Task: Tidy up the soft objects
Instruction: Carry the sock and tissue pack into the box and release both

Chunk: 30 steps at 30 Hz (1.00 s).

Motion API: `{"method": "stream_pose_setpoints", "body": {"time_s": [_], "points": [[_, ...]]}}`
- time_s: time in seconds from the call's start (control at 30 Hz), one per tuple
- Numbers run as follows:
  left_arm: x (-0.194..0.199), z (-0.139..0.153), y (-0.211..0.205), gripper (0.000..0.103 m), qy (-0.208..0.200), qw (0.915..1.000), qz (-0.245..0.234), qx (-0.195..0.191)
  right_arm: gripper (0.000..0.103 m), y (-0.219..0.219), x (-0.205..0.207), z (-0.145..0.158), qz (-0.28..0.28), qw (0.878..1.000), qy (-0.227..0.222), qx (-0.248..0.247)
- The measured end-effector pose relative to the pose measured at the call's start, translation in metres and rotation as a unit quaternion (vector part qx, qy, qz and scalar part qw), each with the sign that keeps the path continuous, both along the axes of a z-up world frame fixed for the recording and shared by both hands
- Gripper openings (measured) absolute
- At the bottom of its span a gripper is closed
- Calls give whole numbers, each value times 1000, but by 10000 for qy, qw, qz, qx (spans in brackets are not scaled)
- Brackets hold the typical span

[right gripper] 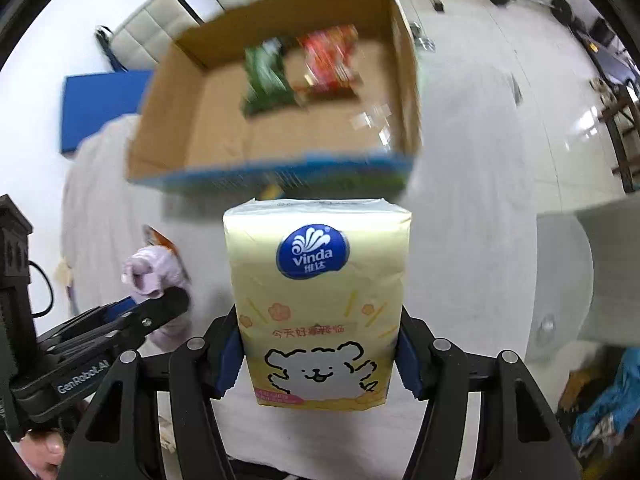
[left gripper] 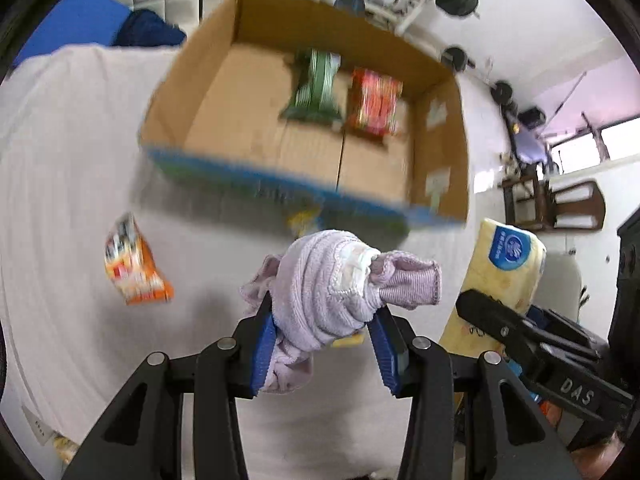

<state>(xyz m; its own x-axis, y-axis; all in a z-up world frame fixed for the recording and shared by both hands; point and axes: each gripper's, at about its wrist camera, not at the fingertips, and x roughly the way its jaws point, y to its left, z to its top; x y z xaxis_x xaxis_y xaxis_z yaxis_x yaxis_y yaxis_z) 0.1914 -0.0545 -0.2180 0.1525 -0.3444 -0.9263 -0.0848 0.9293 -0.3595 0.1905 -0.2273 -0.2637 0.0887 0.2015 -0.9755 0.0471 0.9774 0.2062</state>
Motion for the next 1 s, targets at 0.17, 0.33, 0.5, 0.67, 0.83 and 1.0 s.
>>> {"method": "stream_pose_setpoints", "body": {"time_s": [0.17,0.33,0.5,0.67,0.83,1.0], "points": [[56,10,9,41,-94,9997,160,-139,65,1,51,23,-12,9993,-348,-148],[113,-3,24,41,104,9992,316,-216,65,4,105,10,-140,9988,-316,-334],[168,-20,31,41,216,9982,520,-195,65,12,145,-35,-299,9983,-47,-498],[217,-49,27,41,369,9984,431,82,65,23,173,-92,-383,9966,266,-682],[243,-76,26,41,545,9975,360,279,65,28,189,-132,-281,9955,515,-747],[256,-100,27,41,703,9962,256,453,65,36,191,-155,-76,9935,707,-888]]}}
